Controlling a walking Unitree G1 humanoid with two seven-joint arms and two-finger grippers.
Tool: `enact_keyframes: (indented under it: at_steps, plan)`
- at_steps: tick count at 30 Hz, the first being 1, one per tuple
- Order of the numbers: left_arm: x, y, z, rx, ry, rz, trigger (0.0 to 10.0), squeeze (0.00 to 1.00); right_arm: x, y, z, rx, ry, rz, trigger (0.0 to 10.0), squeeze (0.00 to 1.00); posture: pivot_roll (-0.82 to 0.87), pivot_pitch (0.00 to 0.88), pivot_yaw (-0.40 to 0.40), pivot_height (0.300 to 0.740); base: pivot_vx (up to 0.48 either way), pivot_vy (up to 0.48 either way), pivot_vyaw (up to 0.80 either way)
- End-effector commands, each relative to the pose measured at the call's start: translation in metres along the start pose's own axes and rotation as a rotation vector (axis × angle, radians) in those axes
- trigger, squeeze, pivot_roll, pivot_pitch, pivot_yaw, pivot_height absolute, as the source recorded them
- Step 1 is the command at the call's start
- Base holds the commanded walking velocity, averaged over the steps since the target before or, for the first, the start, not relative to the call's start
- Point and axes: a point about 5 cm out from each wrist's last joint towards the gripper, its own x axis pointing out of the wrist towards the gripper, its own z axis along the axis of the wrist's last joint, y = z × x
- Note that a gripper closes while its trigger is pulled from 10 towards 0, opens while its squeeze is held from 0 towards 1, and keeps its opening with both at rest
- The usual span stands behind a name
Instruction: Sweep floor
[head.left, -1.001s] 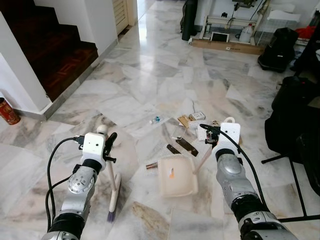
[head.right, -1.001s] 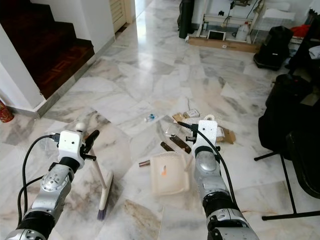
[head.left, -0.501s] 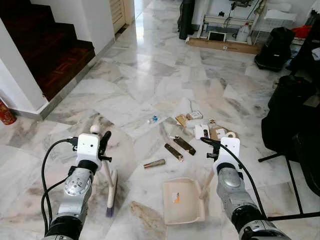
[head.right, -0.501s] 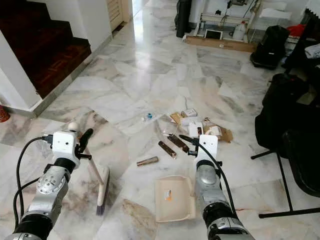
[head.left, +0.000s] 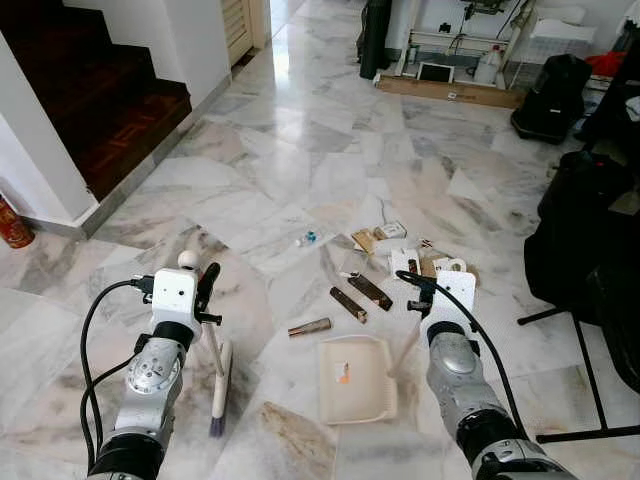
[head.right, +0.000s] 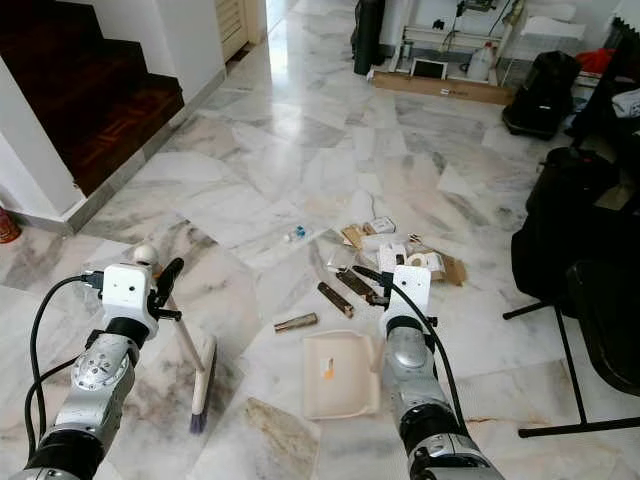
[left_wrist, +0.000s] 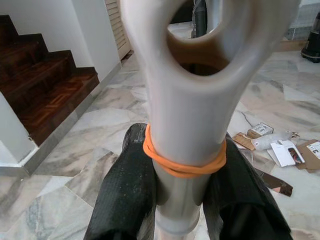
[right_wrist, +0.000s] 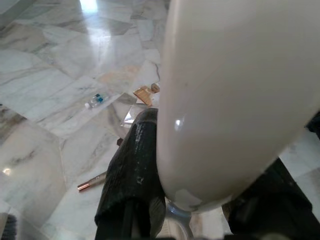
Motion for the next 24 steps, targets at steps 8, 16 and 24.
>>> enact_keyframes:
  at_steps: [8, 16, 24]
  plan:
    - [0.0039, 0.0017, 0.0147, 0.022, -0.079, 0.0, 10.0, 0.0, 0.0016, 0.0003, 0.009, 0.008, -0.061, 0.002, 10.0, 0.0, 0.08, 0.045, -0.057, 0.74, 0.277, 0.0, -0.48]
    - [0.0048, 0.0009, 0.0162, 0.018, -0.087, -0.009, 10.0, 0.0, 0.0021, -0.0011, 0.0098, 0.008, -0.067, -0.016, 10.0, 0.0, 0.09, 0.052, -0.057, 0.74, 0.204, 0.0, 0.0]
    - [0.0052, 0.002, 0.0165, 0.013, -0.086, -0.007, 10.0, 0.0, 0.0028, -0.0033, 0.0097, 0.006, -0.063, -0.031, 10.0, 0.0, 0.09, 0.055, -0.058, 0.74, 0.0, 0.0, 0.0]
